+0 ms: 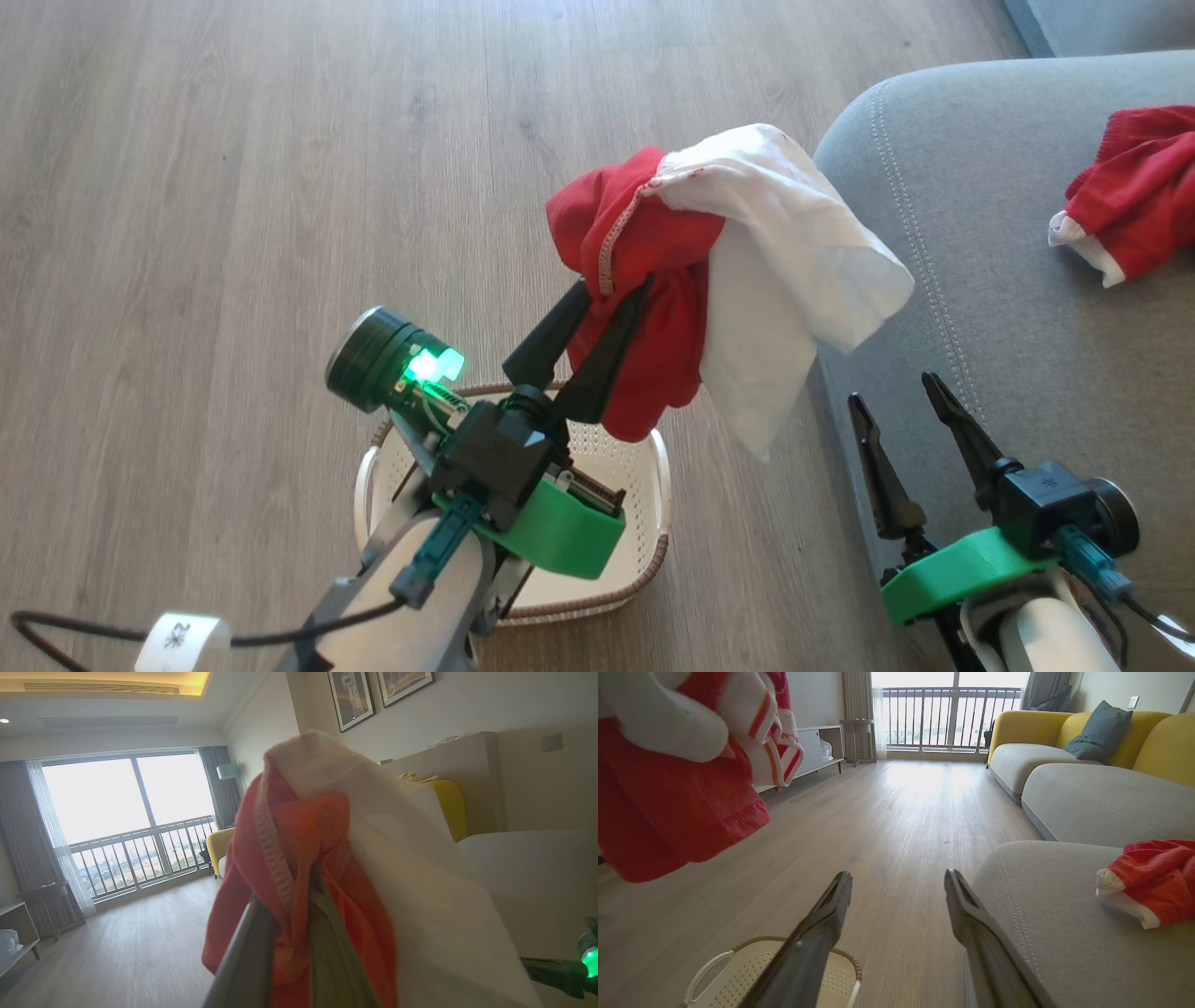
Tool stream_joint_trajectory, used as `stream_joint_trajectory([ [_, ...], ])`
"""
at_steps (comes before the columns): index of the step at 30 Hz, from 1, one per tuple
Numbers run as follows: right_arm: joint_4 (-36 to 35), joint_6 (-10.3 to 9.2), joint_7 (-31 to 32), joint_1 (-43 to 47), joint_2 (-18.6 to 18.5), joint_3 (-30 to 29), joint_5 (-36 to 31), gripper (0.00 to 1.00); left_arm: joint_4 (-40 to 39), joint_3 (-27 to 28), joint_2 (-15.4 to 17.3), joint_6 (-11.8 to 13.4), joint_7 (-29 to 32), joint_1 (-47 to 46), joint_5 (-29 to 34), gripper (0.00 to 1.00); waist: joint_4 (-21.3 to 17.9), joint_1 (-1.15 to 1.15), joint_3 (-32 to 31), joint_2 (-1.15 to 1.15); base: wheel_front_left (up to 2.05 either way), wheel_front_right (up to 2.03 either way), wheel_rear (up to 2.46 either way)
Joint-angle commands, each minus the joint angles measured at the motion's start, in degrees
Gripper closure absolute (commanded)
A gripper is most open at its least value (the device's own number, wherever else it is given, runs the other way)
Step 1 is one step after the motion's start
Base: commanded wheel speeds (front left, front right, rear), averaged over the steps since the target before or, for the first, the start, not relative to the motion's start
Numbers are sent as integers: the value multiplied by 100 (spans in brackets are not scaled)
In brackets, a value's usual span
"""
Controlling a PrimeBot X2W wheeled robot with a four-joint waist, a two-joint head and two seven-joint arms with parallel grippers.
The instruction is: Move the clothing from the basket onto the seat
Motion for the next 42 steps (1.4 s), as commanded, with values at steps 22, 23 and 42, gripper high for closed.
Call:
stream_joint_trajectory([
  [22, -1939, -1, 2, -214, -948, 1624, -398, 0, -255, 318, -82, -95, -26, -359, 75, 100, 3, 0, 263, 0, 0, 0, 0],
  [23, -1929, -1, 2, -238, -930, 1642, -414, 0, -259, 293, -85, -103, -26, -369, 71, 100, 10, 0, 263, 0, 0, 0, 0],
  [42, -1694, -1, 2, -858, -738, 1726, -685, 0, -189, -303, -118, -398, -26, -415, -6, 100, 227, 0, 241, 0, 0, 0, 0],
])
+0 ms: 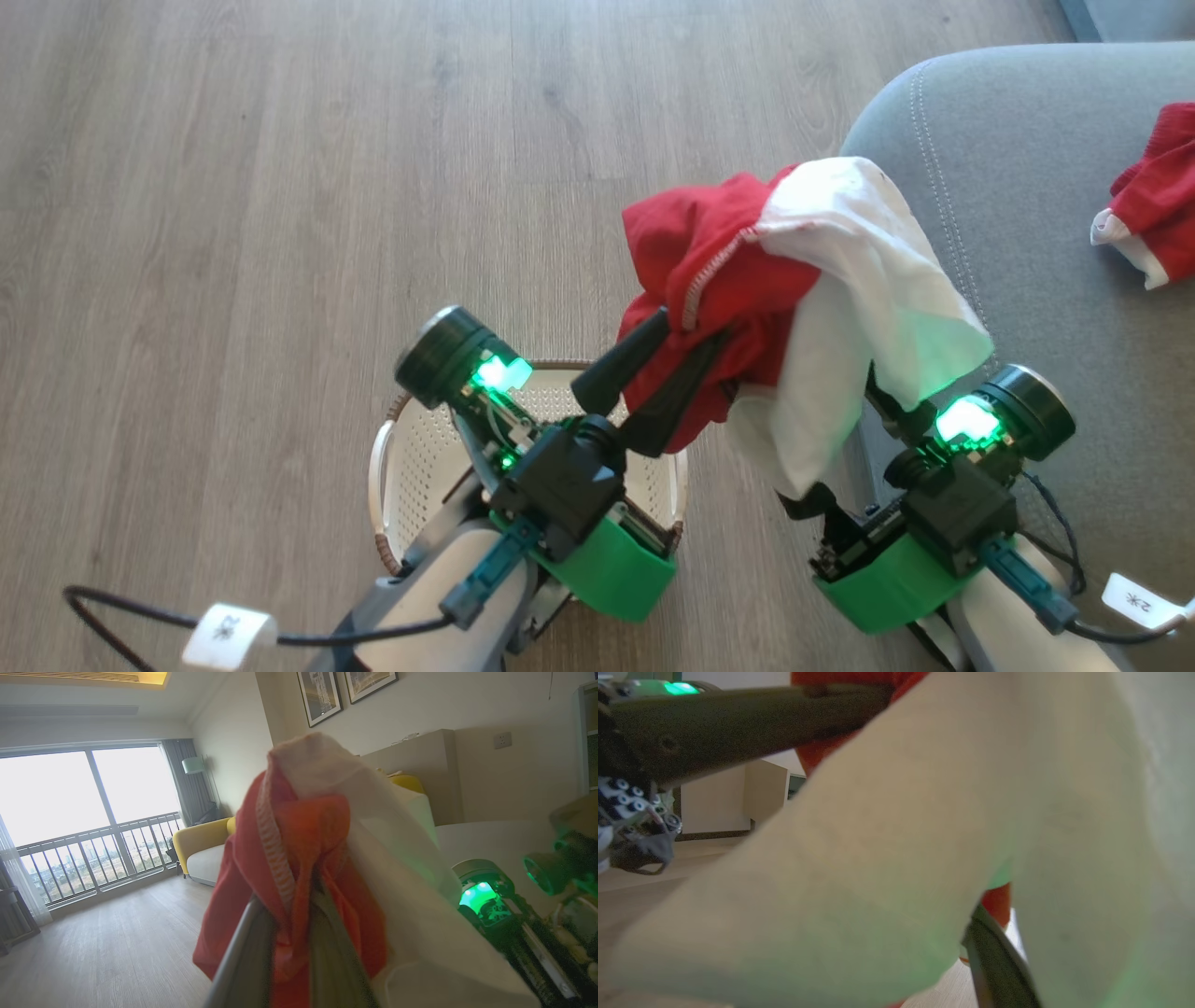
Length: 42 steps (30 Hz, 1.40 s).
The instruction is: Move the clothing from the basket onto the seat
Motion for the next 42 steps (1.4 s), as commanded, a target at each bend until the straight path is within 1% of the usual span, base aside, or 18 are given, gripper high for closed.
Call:
stream_joint_trajectory([
  [1, -163, -1, -6, -200, 54, 84, -50, 0, -165, 122, -58, -5, -26, -258, -8, 100, 21, 0, -15, 0, 0, 0, 0],
  [12, -130, -1, -6, -353, 340, 69, -135, 0, 57, -149, -63, -128, -26, -215, -101, 100, 94, 0, -114, 0, 0, 0, 0],
  [23, 77, -1, -6, -360, 522, -8, -172, 0, 65, -316, -64, -150, -26, -163, -198, 100, 148, 0, -231, 0, 0, 0, 0],
  [24, 107, -1, -6, -353, 533, -21, -154, 30, 63, -318, -64, -152, -26, -161, -199, 100, 150, 0, -236, 0, 0, 0, 0],
  [25, 134, -1, -6, -352, 541, -37, -138, 100, 61, -317, -64, -153, -26, -160, -200, 100, 152, 0, -240, 0, 0, 0, 0],
  [34, 148, -1, -6, -360, 599, -206, -50, 100, 54, -296, -64, -135, -26, -142, -193, 100, 134, 0, -223, 0, 0, 0, 0],
  [40, 1, -1, -6, -355, 665, -355, -52, 100, 26, -201, -64, -114, -26, -150, -200, 100, 127, 0, -195, 0, 0, 0, 0],
  [41, -12, -1, -6, -351, 674, -379, -53, 100, 19, -195, -64, -115, -26, -150, -192, 89, 128, 0, -196, 0, 0, 0, 0],
  [42, -20, -1, -6, -349, 679, -398, -53, 100, 7, -188, -64, -110, -26, -150, -179, 68, 127, 0, -197, 0, 0, 0, 0],
])
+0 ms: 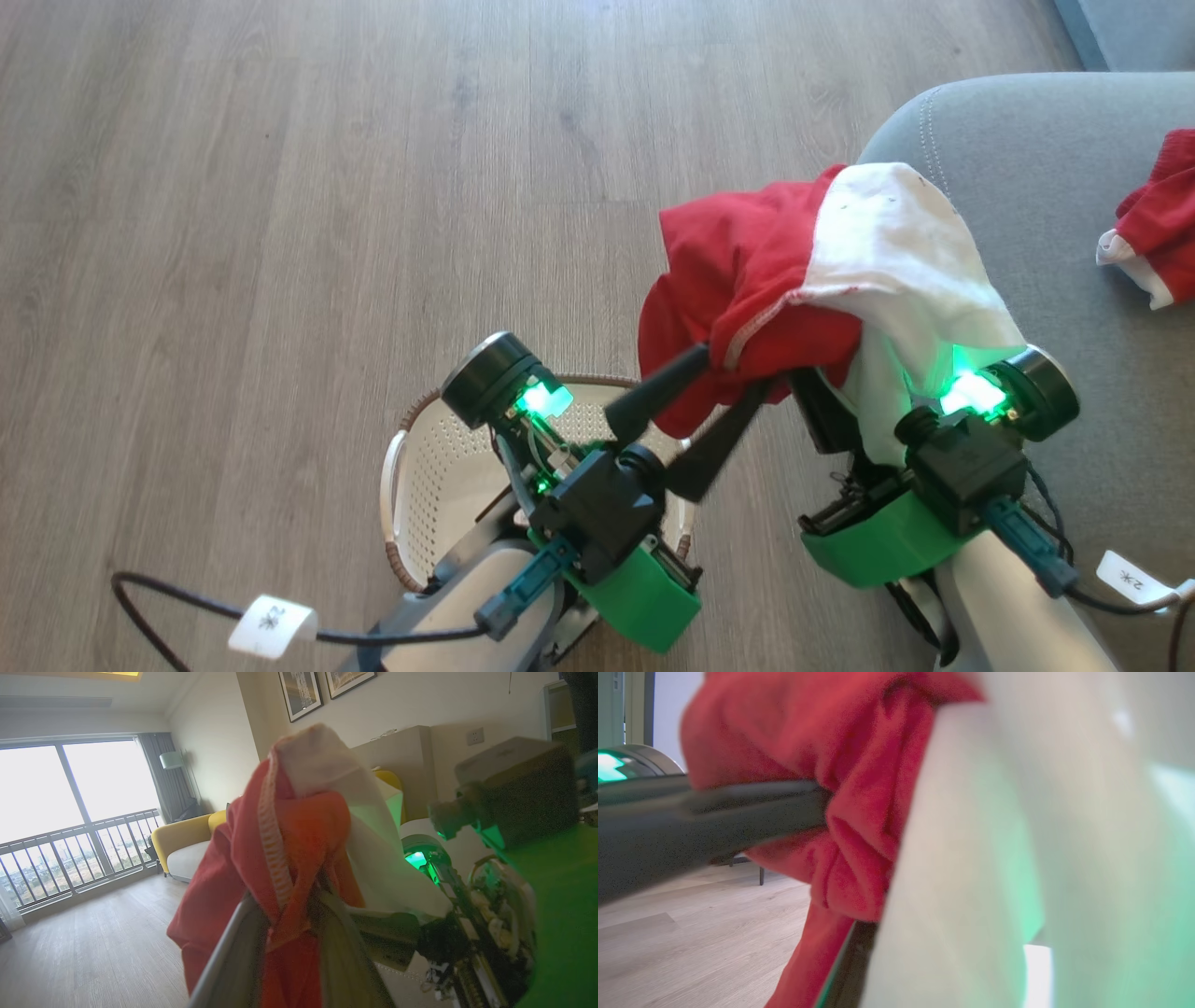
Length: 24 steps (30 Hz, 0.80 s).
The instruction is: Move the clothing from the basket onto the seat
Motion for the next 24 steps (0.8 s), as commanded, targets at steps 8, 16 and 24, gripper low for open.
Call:
stream_joint_trajectory([
  [8, -262, -2, -7, -172, 102, -108, 21, 100, -185, 290, -59, 68, -25, -87, 2, 0, 6, 0, -77, 0, 0, 0, 0],
  [16, -323, -2, -7, -197, 26, -336, -80, 100, 1, 374, -59, 68, -25, 27, 75, 0, -6, 0, -141, 0, 0, 0, 0],
  [24, -437, -2, -7, -324, -202, -522, -168, 100, 256, 446, -45, 87, -25, 53, 183, 0, 4, 0, -45, 0, 0, 0, 0],
])
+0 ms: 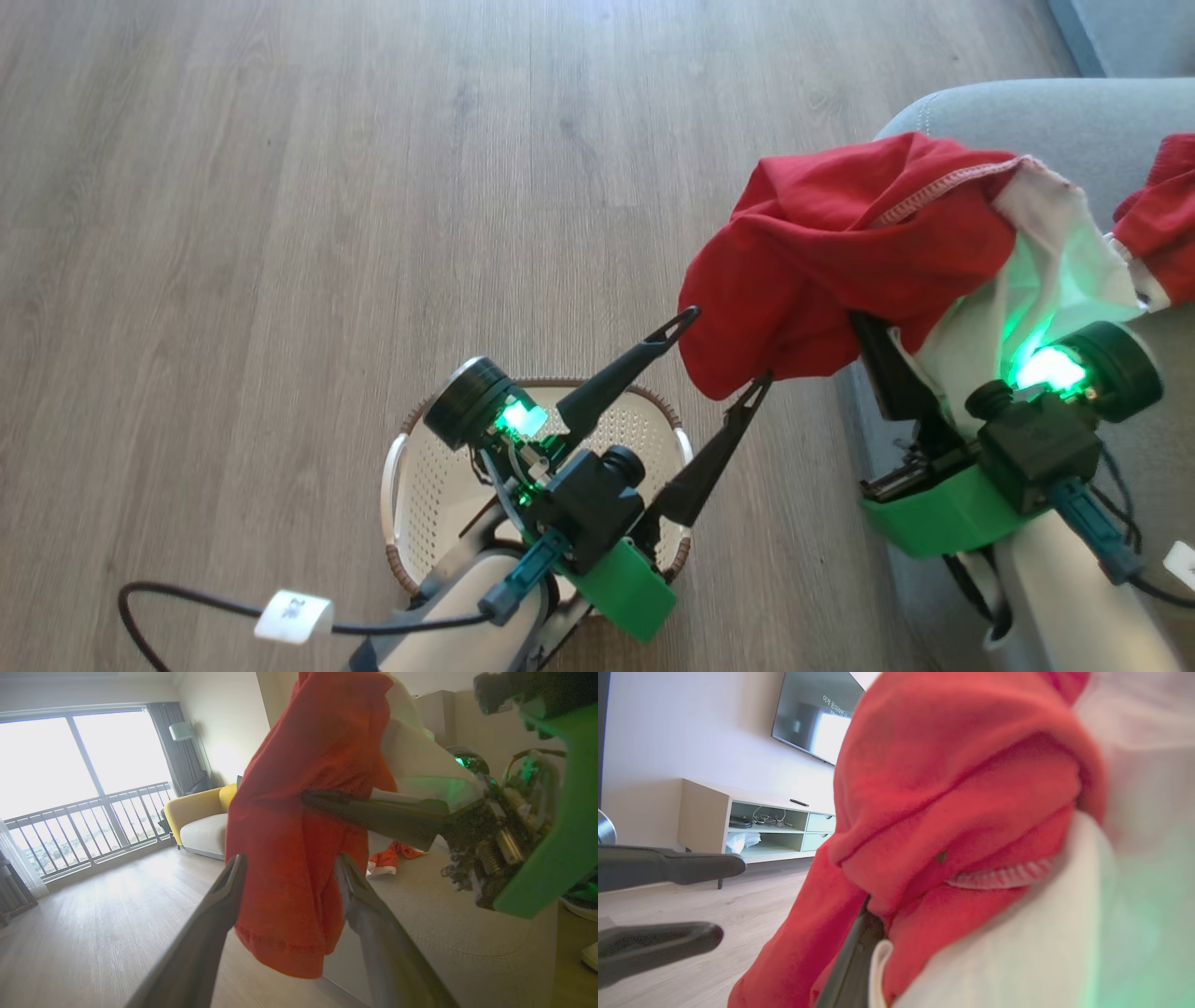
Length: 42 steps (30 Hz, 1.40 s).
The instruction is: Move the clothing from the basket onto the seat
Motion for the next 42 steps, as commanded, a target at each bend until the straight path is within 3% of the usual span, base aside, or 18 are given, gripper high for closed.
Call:
stream_joint_trajectory([
  [1, -259, -1, -7, -321, -107, 37, -72, 100, -112, 242, -45, 44, -26, -167, 91, 0, 9, 0, 34, 0, 0, 0, 0],
  [19, -432, -1, -7, -313, -587, -467, -241, 100, 754, 182, -55, -121, -26, 175, -18, 0, 9, 0, 156, 0, 0, 0, 0],
  [28, -415, -1, -7, -192, -598, -632, -252, 100, 1354, 106, -56, -208, -26, 425, 42, 0, -74, 0, 157, 0, 0, 0, 0],
  [42, -317, -1, -7, -24, -561, -841, -314, 100, 1366, 198, -58, -87, -26, 526, -74, 0, -243, 0, 160, 0, 0, 0, 0],
])
